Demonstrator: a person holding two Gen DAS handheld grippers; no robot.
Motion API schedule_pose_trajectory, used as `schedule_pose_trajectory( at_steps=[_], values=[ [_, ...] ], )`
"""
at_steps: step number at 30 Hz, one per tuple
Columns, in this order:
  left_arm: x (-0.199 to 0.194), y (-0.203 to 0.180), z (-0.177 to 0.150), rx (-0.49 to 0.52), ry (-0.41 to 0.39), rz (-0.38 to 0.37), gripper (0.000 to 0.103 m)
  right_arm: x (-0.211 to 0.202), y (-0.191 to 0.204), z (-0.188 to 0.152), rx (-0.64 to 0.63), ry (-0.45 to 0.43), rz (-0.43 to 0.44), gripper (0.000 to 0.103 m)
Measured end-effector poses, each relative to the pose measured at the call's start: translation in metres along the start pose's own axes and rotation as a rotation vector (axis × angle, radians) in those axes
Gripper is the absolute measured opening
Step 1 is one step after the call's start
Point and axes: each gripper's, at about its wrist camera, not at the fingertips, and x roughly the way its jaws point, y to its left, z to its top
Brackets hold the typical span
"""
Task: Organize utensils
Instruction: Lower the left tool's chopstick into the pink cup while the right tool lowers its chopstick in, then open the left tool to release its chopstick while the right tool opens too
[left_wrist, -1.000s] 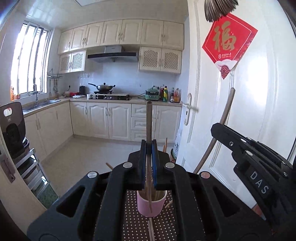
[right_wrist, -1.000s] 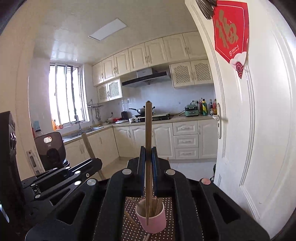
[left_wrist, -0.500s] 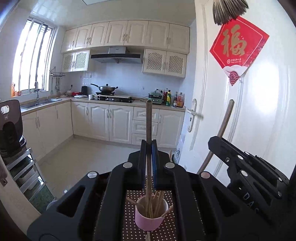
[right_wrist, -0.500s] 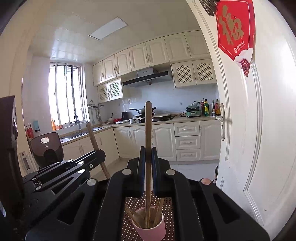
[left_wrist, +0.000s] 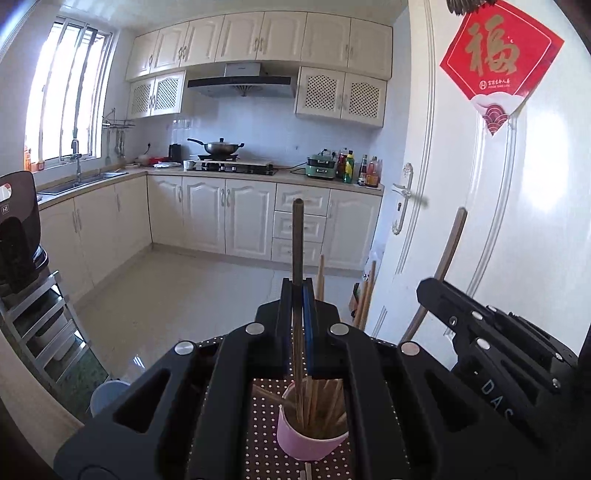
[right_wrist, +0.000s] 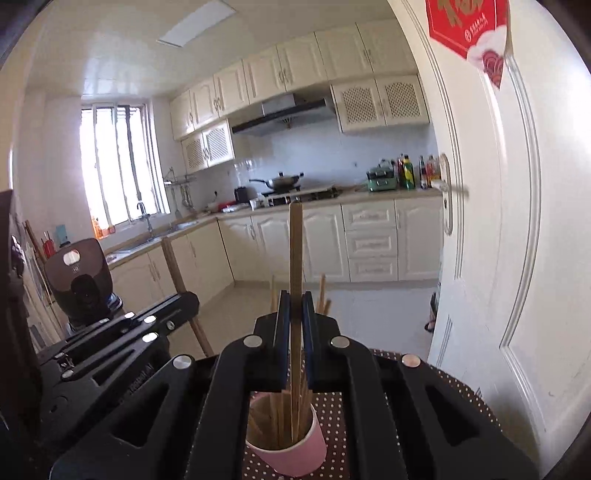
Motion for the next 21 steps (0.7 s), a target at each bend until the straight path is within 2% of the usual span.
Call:
schedule_pose_trajectory(
  at_steps=[8,12,16,19,21],
  values=[
    [0.021,0.013,-0.021,-0.013,0.049,-0.033,0.006,0.015,0.002,-0.02,0.003,0.096,-0.006,0.005],
    [0.027,0.013,-0.027,0.007,0.055,0.007,0.007,0.02,-0.001,-0.028,0.009,0.134,0.004,0.006],
    [0.027,0.012,-0.028,0.035,0.064,-0.005,0.008,0.019,-0.006,-0.032,0.036,0.16,0.008,0.008],
    [0.023,0.01,-0.028,0.053,0.075,-0.017,0.008,0.011,-0.009,-0.032,0.045,0.158,0.004,0.02],
    [0.02,0.011,-0.028,0.052,0.086,-0.028,0.008,0.005,-0.01,-0.032,0.046,0.149,-0.009,0.033]
  ],
)
